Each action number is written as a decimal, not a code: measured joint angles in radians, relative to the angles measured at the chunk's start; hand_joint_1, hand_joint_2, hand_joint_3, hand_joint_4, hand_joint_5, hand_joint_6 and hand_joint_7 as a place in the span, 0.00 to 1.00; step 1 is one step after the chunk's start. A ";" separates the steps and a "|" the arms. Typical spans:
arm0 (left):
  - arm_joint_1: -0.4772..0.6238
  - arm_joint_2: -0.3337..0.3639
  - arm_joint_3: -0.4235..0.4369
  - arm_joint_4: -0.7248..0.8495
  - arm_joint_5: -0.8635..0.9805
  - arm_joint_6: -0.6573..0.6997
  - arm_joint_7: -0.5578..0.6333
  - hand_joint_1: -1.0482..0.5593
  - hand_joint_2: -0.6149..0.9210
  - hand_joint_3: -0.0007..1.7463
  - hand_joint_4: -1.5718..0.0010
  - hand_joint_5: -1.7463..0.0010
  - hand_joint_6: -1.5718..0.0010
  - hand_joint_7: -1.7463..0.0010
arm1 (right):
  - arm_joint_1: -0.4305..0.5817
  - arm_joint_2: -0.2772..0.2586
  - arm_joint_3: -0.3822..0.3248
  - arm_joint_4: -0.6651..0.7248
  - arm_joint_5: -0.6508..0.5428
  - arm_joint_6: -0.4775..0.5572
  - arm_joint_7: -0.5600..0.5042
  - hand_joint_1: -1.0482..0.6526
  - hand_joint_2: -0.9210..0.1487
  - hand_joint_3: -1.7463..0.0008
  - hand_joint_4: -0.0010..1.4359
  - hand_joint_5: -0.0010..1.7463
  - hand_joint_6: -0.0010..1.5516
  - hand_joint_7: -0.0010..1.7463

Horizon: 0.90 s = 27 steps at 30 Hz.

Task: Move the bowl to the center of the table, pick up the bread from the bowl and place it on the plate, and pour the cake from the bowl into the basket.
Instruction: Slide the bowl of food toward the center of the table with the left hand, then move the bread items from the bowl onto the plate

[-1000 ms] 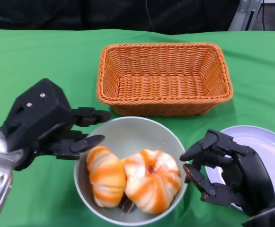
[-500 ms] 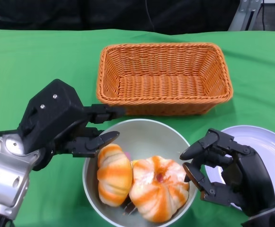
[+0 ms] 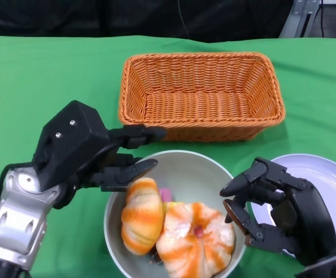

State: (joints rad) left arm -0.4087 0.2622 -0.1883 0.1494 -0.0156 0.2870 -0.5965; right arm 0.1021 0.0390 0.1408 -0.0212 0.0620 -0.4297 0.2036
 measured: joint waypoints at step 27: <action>0.044 -0.011 0.162 -0.019 -0.017 -0.239 0.168 0.39 1.00 0.19 0.51 0.92 0.64 0.94 | 0.000 -0.001 -0.003 0.013 0.002 -0.002 0.005 0.49 0.32 0.57 0.56 0.84 0.48 0.64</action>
State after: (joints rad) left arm -0.3642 0.2512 -0.0264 0.1304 -0.0326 0.0477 -0.4287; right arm 0.1024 0.0378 0.1378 -0.0078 0.0645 -0.4312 0.2081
